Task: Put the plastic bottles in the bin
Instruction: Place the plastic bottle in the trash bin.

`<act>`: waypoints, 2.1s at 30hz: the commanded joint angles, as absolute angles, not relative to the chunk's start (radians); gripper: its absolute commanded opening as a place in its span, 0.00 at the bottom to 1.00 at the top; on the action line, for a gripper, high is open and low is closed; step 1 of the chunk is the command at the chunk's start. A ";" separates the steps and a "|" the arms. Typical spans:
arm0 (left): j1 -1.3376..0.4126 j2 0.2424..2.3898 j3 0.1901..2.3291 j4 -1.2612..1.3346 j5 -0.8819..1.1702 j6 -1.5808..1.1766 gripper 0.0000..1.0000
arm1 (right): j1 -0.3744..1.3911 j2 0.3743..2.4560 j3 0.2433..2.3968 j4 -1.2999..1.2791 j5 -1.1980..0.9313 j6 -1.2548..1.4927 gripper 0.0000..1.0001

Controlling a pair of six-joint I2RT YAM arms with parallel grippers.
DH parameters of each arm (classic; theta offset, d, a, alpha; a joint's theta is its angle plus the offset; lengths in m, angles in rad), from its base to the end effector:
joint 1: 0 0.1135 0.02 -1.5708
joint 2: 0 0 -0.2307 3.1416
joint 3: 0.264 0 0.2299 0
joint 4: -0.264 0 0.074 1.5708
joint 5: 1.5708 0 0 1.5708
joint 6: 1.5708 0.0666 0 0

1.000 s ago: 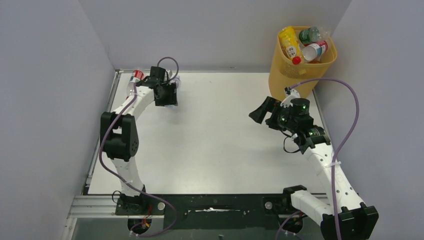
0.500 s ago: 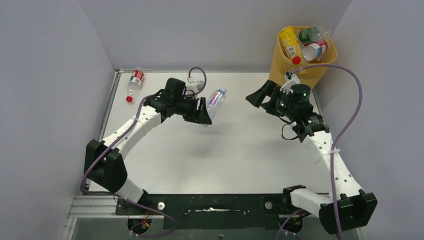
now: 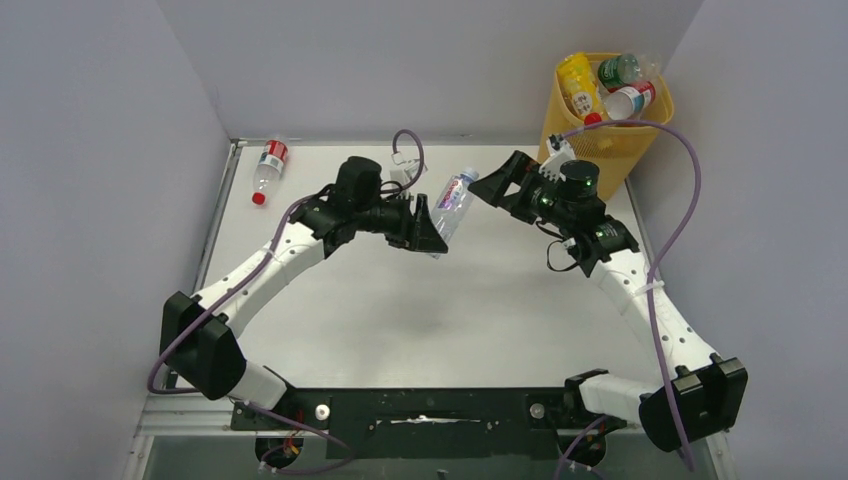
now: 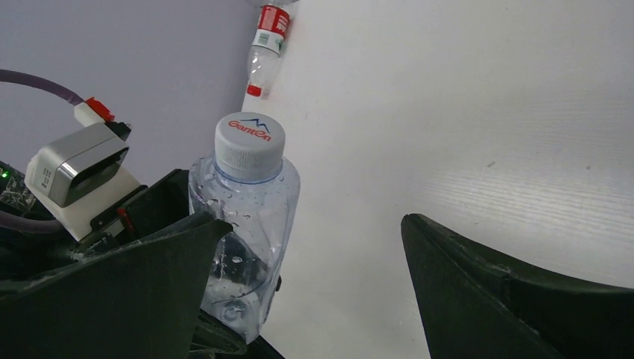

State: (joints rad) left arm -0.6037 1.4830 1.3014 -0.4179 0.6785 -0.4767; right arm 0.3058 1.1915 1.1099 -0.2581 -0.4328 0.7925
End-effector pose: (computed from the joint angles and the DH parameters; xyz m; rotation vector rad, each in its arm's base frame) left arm 0.2502 -0.2233 0.2912 0.5733 2.2673 -1.3199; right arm 0.2657 0.1132 0.3247 0.1826 2.0434 1.1284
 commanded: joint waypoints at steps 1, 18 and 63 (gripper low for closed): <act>-0.626 1.461 1.319 -0.341 0.717 -0.489 0.45 | 0.330 1.186 1.157 -0.134 -0.449 0.826 0.98; -0.677 1.470 1.326 -0.342 0.688 -0.500 0.44 | 0.351 1.180 1.148 -0.082 -0.468 0.836 0.98; -0.634 1.409 1.466 -0.541 0.517 -0.420 0.82 | 0.223 1.290 1.427 -0.388 -0.354 0.673 0.35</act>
